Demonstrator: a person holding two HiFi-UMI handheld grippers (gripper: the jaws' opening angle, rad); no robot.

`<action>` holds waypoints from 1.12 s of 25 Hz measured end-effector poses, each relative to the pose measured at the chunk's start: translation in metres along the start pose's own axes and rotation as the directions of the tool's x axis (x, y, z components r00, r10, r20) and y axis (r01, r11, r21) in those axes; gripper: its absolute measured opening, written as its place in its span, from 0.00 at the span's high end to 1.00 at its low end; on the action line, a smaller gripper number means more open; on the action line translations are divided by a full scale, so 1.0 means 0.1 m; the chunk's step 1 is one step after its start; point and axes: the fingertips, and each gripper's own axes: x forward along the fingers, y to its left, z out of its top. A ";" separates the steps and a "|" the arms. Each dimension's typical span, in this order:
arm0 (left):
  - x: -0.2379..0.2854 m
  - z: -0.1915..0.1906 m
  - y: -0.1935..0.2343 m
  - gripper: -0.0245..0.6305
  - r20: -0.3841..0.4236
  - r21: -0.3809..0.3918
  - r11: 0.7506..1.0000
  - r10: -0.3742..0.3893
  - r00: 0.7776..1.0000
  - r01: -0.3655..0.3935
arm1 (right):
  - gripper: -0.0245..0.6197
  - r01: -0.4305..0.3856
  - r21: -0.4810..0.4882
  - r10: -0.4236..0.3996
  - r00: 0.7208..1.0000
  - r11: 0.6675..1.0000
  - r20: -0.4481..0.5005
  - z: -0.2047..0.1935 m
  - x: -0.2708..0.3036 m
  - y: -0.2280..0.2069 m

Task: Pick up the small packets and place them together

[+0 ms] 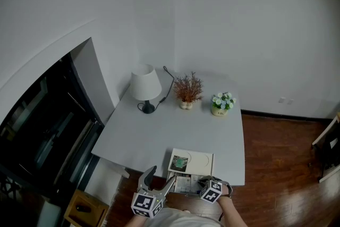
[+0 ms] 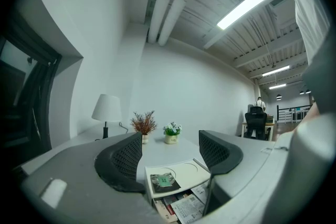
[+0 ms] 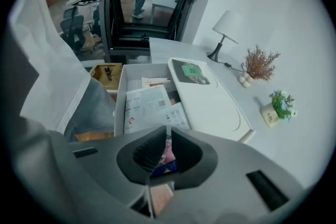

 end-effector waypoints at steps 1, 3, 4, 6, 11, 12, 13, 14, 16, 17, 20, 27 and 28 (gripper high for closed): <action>0.00 -0.01 0.00 0.47 0.000 -0.003 1.000 0.002 1.000 -0.002 | 0.89 -0.001 -0.012 0.001 1.000 1.000 -0.001 0.01 0.00 0.02; -0.01 -0.02 0.00 0.47 0.001 -0.006 1.000 0.006 1.000 -0.006 | 0.81 -0.006 -0.026 0.005 1.000 1.000 -0.016 0.00 0.05 0.05; -0.01 -0.02 0.01 0.47 0.001 -0.006 1.000 0.009 1.000 -0.009 | 0.55 -0.010 -0.028 0.010 1.000 1.000 -0.022 -0.01 0.08 0.07; -0.02 -0.02 0.02 0.47 0.002 -0.006 1.000 0.014 1.000 -0.014 | 0.47 -0.012 -0.043 0.010 0.999 0.999 -0.038 -0.01 0.14 0.09; -0.06 -0.02 0.07 0.47 0.006 -0.011 0.999 0.033 0.999 -0.033 | 0.52 -0.032 -0.061 0.024 0.992 0.998 -0.127 -0.04 0.22 0.10; -0.06 -0.02 0.08 0.47 0.006 -0.011 0.999 0.036 0.999 -0.036 | 0.58 -0.033 -0.060 0.025 0.990 0.998 -0.137 -0.04 0.22 0.09; -0.07 -0.02 0.08 0.47 0.006 -0.010 0.999 0.037 0.999 -0.037 | 0.67 -0.035 -0.062 0.026 0.990 0.997 -0.141 -0.04 0.23 0.08; -0.07 -0.02 0.08 0.47 0.007 -0.009 0.999 0.039 0.999 -0.039 | 0.69 -0.037 -0.065 0.028 0.990 0.997 -0.139 -0.04 0.23 0.08; -0.08 -0.02 0.09 0.47 0.011 -0.012 0.999 0.044 0.999 -0.043 | 0.77 -0.037 -0.062 0.029 0.992 0.997 -0.121 -0.03 0.21 0.08; -0.09 -0.02 0.09 0.47 0.012 -0.013 0.999 0.047 0.999 -0.046 | 0.80 -0.037 -0.055 0.031 0.994 0.998 -0.109 -0.02 0.18 0.08; -0.10 -0.03 0.11 0.47 0.009 -0.015 0.999 0.052 0.999 -0.052 | 0.80 -0.043 -0.027 0.041 0.997 0.999 -0.058 0.07 -0.02 0.10; -0.06 -0.06 0.11 0.47 0.008 -0.021 0.998 0.052 0.999 -0.052 | 0.85 -0.032 0.075 0.024 0.994 0.997 0.103 0.37 -0.48 0.02; -0.05 -0.05 0.11 0.47 0.009 -0.020 0.999 0.050 0.999 -0.049 | 0.85 -0.025 0.088 0.014 0.992 0.996 0.125 0.42 -0.53 -0.03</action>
